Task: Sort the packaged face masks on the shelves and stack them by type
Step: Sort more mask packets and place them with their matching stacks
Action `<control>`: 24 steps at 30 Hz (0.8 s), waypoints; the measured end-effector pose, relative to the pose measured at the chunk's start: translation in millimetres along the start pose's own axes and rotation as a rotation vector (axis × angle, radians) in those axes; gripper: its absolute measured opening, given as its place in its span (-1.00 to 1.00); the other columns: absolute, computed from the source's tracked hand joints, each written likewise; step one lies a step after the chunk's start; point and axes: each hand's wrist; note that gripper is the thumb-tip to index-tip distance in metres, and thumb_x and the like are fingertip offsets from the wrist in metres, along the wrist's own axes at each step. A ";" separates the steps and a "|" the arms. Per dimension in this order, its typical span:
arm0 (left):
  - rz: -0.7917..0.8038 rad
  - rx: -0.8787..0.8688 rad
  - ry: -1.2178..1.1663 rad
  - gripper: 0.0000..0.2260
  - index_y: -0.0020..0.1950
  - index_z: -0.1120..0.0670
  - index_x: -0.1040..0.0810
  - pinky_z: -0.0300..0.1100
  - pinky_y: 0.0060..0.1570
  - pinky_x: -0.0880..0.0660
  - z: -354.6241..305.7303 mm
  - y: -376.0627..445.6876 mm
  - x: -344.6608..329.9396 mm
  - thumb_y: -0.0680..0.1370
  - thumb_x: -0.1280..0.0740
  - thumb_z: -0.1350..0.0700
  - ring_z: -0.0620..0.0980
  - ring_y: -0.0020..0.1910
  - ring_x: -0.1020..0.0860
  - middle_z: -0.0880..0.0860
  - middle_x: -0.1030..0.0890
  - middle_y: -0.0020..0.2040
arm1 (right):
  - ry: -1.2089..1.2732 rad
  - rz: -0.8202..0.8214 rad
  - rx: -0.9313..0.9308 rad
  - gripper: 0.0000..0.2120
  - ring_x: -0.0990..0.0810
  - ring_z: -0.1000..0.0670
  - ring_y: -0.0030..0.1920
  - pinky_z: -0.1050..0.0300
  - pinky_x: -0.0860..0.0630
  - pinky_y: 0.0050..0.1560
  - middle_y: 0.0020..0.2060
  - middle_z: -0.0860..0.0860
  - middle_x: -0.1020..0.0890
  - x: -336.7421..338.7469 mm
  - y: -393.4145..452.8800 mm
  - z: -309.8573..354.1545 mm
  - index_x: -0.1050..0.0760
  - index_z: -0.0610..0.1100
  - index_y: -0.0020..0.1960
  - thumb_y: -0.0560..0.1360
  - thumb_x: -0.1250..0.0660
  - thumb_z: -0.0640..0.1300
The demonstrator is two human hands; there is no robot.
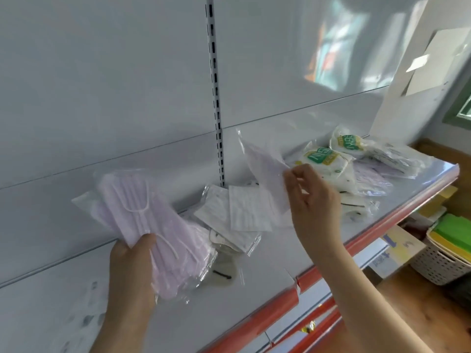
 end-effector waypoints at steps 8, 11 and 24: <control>0.162 0.181 -0.334 -0.81 0.10 0.12 -0.63 -0.11 -0.17 -0.59 3.8 -5.8 20.7 0.66 -0.25 0.10 -0.01 -0.08 -0.72 0.05 -0.75 -0.11 | -0.023 0.466 0.578 -0.92 -0.61 0.06 0.13 0.21 -0.55 -0.08 0.11 0.14 -0.65 -77.3 -89.7 34.2 -0.53 -0.08 -0.11 0.56 -0.37 -0.13; 0.133 0.182 -0.320 -0.70 0.18 0.17 -0.59 -0.08 -0.09 -0.53 12.5 1.9 34.3 0.66 -0.21 -0.02 0.04 -0.08 -0.66 0.08 -0.71 -0.08 | 0.071 0.590 0.551 -0.85 -0.55 0.07 0.21 0.26 -0.48 0.13 0.14 0.18 -0.63 -88.2 -102.0 29.9 -0.52 -0.06 -0.16 0.52 -0.44 -0.05; 0.272 0.015 -0.121 -0.34 0.26 0.14 -0.61 0.08 0.03 -0.62 25.1 15.6 64.1 0.17 -0.63 0.11 0.21 0.06 -0.70 0.19 -0.72 0.10 | 0.290 0.852 -0.498 -0.54 -0.70 0.03 -0.13 -0.03 -0.64 0.01 -0.15 0.07 -0.72 -94.9 -75.5 34.8 -0.52 0.00 0.22 0.38 -0.55 0.04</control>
Point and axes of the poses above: each hand's wrist, its own y-axis towards the middle knuckle, its own x-axis out of the back of the hand, z = x × y
